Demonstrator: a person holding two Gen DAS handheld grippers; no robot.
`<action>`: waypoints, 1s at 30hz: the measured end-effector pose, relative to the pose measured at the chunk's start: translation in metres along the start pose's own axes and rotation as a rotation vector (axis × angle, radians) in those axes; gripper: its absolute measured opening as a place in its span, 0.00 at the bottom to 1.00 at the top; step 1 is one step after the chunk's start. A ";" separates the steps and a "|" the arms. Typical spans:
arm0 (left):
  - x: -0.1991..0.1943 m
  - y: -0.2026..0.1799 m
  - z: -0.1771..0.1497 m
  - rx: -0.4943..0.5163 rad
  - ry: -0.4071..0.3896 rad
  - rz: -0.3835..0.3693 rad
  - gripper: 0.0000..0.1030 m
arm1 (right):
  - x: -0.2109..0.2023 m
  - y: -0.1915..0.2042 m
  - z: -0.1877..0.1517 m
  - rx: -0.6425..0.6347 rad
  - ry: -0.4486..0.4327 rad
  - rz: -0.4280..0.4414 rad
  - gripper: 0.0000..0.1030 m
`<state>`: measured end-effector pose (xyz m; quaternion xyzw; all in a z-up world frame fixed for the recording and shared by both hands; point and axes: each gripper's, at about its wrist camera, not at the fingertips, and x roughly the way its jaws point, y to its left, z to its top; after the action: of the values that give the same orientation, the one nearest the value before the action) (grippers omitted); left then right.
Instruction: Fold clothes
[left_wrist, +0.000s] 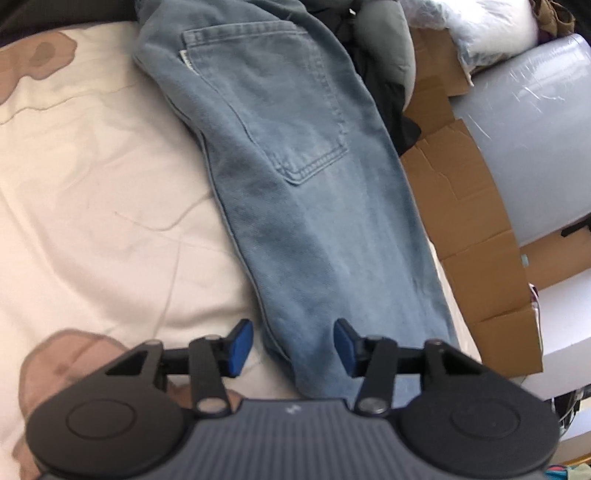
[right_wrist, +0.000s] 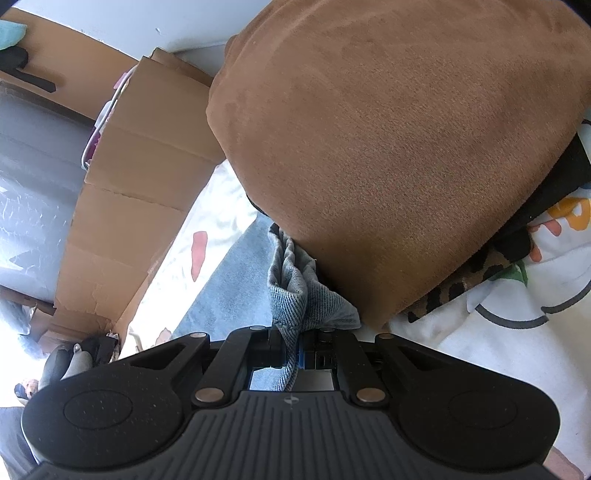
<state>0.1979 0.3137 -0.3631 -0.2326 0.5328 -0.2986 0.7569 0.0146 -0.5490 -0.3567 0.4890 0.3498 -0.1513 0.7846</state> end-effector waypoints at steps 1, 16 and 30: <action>0.004 0.001 0.002 -0.001 -0.002 -0.006 0.49 | 0.000 0.000 0.000 -0.002 0.001 -0.003 0.05; 0.023 -0.008 0.012 0.013 0.078 -0.191 0.51 | 0.004 0.004 0.001 -0.015 0.011 -0.022 0.05; 0.017 0.000 0.010 -0.059 0.053 -0.151 0.25 | 0.008 -0.016 -0.003 0.029 0.006 0.007 0.05</action>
<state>0.2118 0.3021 -0.3707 -0.2862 0.5422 -0.3450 0.7107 0.0098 -0.5533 -0.3737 0.5019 0.3481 -0.1521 0.7770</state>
